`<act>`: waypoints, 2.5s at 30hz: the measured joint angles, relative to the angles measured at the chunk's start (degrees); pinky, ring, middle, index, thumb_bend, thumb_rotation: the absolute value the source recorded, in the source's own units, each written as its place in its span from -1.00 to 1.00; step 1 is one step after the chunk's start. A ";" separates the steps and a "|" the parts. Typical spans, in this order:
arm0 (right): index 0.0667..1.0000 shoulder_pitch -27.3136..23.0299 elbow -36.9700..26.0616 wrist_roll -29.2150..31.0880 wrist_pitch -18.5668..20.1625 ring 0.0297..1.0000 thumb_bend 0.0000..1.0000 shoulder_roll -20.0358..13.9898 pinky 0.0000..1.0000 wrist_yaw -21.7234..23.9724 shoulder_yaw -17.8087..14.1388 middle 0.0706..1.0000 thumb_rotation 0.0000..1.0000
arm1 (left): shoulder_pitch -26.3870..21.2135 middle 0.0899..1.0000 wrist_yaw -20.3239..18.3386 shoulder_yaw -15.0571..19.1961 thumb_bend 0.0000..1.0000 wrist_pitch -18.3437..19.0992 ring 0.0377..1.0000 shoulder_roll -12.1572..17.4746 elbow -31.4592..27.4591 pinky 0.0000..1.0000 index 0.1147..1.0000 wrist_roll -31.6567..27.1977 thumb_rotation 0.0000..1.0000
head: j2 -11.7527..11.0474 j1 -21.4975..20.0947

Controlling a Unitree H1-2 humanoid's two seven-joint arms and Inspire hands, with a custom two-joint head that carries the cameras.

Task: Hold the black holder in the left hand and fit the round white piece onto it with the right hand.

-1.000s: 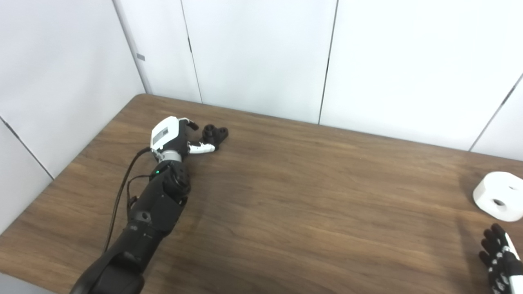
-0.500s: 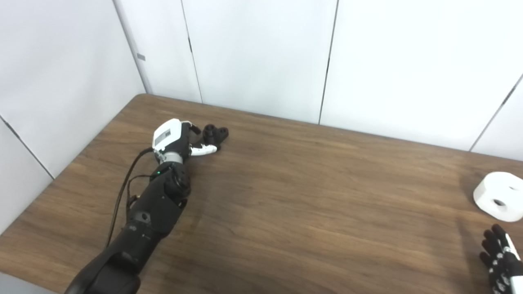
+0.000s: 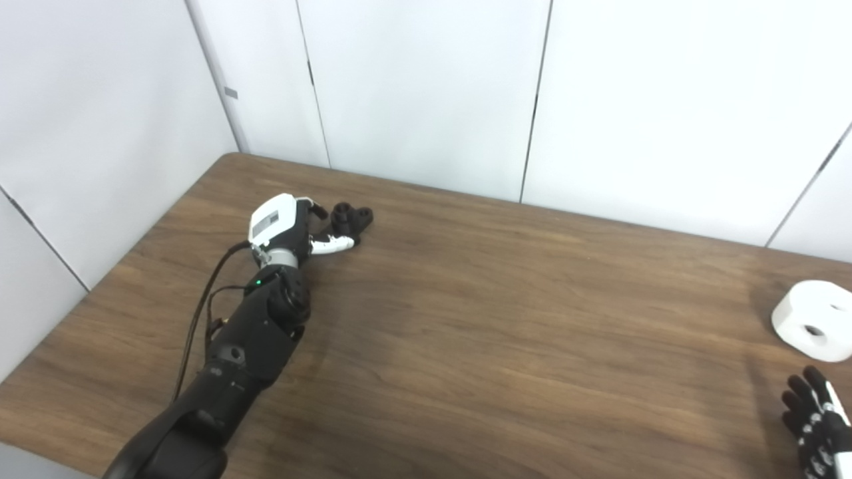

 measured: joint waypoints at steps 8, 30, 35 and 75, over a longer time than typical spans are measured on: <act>1.00 0.00 -0.03 -0.05 0.03 0.97 0.35 0.00 1.00 0.00 -0.01 0.96 1.00 | 0.00 0.64 -0.05 0.12 0.68 0.01 0.85 0.00 -0.20 0.84 0.06 -0.38 -0.55 | 0.09 0.00; 1.00 0.22 -1.31 1.39 2.38 0.99 0.34 -0.42 1.00 0.28 -0.76 0.98 1.00 | 1.13 0.56 2.74 1.16 0.04 -6.27 0.75 -0.44 0.03 0.63 -0.17 -1.96 -0.91 | 0.70 -0.26; 1.00 0.17 -1.32 1.44 2.54 1.00 0.36 -0.54 1.00 0.60 -0.85 0.98 1.00 | 1.13 0.52 3.11 1.09 0.04 -7.39 0.72 -0.41 0.39 0.57 -0.17 -1.70 -0.91 | 0.62 -0.44; 0.98 -0.31 -3.52 -3.38 4.66 0.87 0.40 2.72 1.00 -1.83 1.13 0.86 1.00 | 12.32 0.59 -15.57 -12.68 0.04 -10.05 0.73 -7.03 -29.42 0.47 -0.16 -2.43 -0.89 | 4.57 -13.44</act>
